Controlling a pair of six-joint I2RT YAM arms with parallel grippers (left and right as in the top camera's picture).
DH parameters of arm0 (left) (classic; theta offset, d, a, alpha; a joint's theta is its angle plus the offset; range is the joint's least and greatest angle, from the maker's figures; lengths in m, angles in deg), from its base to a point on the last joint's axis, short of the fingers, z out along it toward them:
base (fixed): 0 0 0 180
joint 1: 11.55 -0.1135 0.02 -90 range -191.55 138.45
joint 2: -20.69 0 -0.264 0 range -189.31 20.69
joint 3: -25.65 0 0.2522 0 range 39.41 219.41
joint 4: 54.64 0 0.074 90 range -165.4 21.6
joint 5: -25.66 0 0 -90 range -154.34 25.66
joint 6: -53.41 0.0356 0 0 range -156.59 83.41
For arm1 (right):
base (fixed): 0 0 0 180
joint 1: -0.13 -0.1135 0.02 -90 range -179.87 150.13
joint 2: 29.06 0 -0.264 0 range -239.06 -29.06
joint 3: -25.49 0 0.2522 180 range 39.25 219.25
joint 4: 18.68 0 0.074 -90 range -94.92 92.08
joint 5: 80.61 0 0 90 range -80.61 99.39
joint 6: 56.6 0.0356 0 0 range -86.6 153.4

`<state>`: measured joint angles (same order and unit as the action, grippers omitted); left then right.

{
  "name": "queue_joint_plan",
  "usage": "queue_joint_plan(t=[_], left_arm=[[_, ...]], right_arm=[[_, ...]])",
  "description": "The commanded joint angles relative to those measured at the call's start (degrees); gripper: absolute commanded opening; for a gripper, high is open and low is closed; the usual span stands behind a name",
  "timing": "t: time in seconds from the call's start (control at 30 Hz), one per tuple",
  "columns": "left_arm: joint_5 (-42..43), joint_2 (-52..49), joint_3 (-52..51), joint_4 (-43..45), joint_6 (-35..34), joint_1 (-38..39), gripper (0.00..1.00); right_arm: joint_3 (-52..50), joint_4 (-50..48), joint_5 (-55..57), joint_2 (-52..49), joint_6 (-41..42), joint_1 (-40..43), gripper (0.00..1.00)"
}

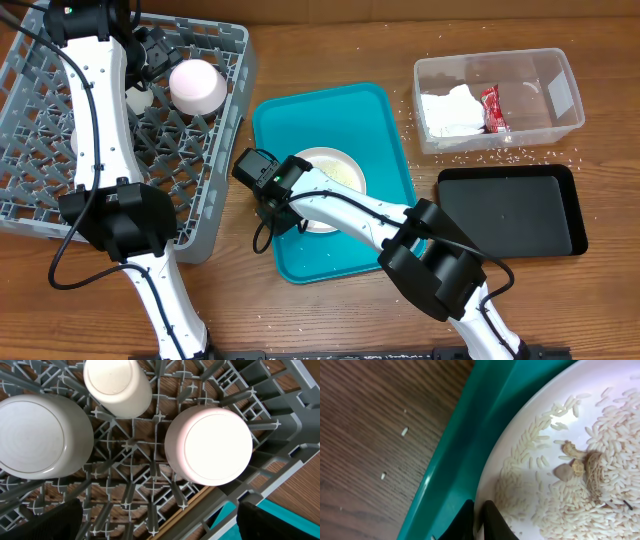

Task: Sort waste into correct bins and load items into the dishwasher
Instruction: 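Grasp the rim of the white rice plate with the right gripper, then lift the plate and carry it over the black tray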

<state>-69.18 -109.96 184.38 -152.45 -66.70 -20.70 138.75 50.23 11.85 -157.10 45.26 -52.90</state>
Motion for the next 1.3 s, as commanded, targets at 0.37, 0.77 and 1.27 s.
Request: queue_joint_plan(t=[0.37,0.77,1.27], left_arm=[[-0.92,1.31,1.38,-0.09,-1.22,-0.22,1.0],[-0.9,1.31,1.38,0.87,-1.22,-0.22,1.0],[-0.9,1.31,1.38,0.87,-1.22,-0.22,1.0]], right_arm=[[0.66,-4.24,11.39,-0.35,11.04,-0.42,0.04],[4.74,-5.29,18.16,-0.35,11.69,-0.66,0.04],[5.11,-2.23,29.2,-0.35,2.86,-0.74,0.04]])
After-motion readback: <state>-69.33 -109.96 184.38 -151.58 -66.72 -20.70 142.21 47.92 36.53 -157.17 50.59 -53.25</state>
